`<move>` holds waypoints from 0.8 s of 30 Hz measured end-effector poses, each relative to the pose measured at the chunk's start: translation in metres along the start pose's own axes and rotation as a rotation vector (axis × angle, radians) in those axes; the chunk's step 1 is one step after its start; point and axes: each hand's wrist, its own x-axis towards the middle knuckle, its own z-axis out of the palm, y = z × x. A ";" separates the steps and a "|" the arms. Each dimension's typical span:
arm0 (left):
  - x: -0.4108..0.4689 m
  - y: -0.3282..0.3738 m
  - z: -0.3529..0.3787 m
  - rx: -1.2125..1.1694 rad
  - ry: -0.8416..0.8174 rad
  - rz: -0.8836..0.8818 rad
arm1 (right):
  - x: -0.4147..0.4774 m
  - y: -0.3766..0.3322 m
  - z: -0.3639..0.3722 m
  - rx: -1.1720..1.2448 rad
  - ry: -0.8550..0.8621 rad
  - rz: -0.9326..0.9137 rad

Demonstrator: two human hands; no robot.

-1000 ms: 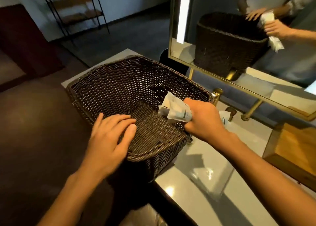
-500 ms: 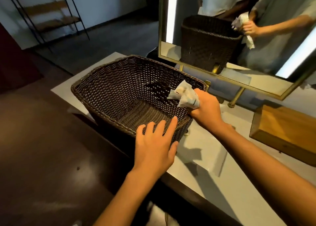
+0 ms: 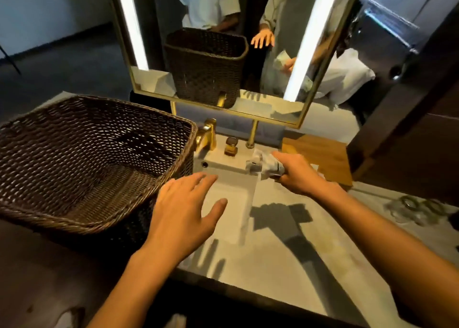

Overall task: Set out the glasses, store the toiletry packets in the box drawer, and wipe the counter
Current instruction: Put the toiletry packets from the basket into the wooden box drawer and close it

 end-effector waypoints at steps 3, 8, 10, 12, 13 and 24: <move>0.038 0.044 0.043 -0.163 -0.138 0.007 | -0.003 0.067 -0.019 -0.039 -0.014 0.105; 0.099 0.103 0.140 -0.453 -0.425 -0.133 | 0.009 0.171 -0.031 -0.061 -0.059 0.288; 0.122 0.124 0.178 -0.551 -0.489 -0.202 | 0.021 0.203 -0.031 -0.093 -0.081 0.320; 0.143 0.144 0.214 -0.633 -0.545 -0.273 | 0.037 0.231 -0.028 -0.109 -0.075 0.347; 0.152 0.152 0.230 -0.669 -0.580 -0.308 | 0.045 0.243 -0.025 -0.105 -0.068 0.360; 0.210 0.197 0.329 -0.970 -0.591 -0.702 | 0.090 0.309 0.045 -0.155 0.148 0.212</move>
